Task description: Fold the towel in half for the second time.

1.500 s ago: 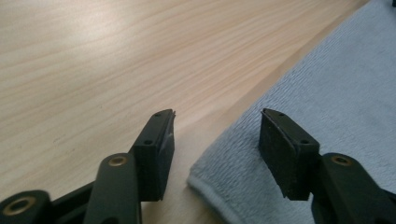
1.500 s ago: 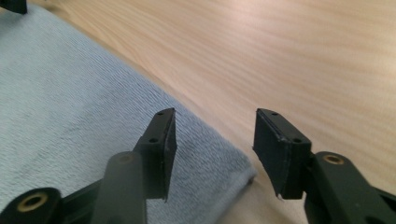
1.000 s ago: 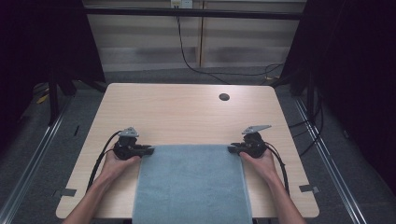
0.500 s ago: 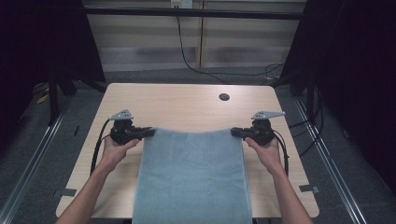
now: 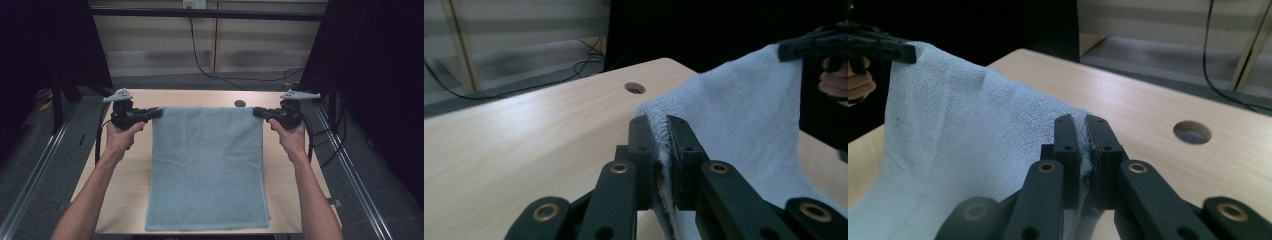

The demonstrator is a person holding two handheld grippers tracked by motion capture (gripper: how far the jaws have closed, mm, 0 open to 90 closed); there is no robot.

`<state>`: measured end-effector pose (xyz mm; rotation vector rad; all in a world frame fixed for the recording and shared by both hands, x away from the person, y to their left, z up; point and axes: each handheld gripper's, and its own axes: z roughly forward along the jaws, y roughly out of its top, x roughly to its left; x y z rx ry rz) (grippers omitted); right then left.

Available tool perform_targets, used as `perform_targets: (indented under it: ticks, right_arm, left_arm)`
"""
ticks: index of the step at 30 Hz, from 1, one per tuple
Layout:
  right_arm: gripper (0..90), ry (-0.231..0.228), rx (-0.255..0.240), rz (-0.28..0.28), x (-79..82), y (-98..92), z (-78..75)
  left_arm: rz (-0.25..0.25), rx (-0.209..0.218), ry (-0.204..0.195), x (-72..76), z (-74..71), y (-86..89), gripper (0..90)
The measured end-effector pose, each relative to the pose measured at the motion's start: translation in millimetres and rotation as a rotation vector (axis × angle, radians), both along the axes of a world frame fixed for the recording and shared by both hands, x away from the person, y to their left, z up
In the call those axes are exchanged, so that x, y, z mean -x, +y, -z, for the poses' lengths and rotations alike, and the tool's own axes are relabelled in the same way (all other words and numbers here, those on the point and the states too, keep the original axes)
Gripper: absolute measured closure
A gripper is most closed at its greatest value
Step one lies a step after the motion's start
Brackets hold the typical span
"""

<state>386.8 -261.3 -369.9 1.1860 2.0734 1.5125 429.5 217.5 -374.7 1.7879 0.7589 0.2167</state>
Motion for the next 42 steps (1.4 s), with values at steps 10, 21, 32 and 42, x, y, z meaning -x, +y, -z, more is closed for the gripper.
perform_targets:
  ticks: [10, 21, 32, 42]
  right_arm:
    - [85.1, -0.023, -0.017, -0.048, 24.0, -5.0, 9.5]
    - [85.0, -0.038, -0.007, -0.115, 76.7, -10.9, 22.1]
    - [84.4, 0.014, 0.035, -0.156, 115.8, -3.4, 54.3]
    - [75.1, 0.099, 0.077, -0.206, 148.7, -3.6, 80.1]
  left_arm:
    - [0.048, -0.026, -0.028, 29.0, 13.8, 1.7, 82.5]
    - [0.104, -0.042, -0.041, 81.1, 30.6, 14.6, 82.4]
    - [0.134, -0.107, 0.046, 117.9, 66.3, 19.8, 81.4]
    - [0.181, -0.131, 0.117, 151.8, 87.0, 24.9, 78.1]
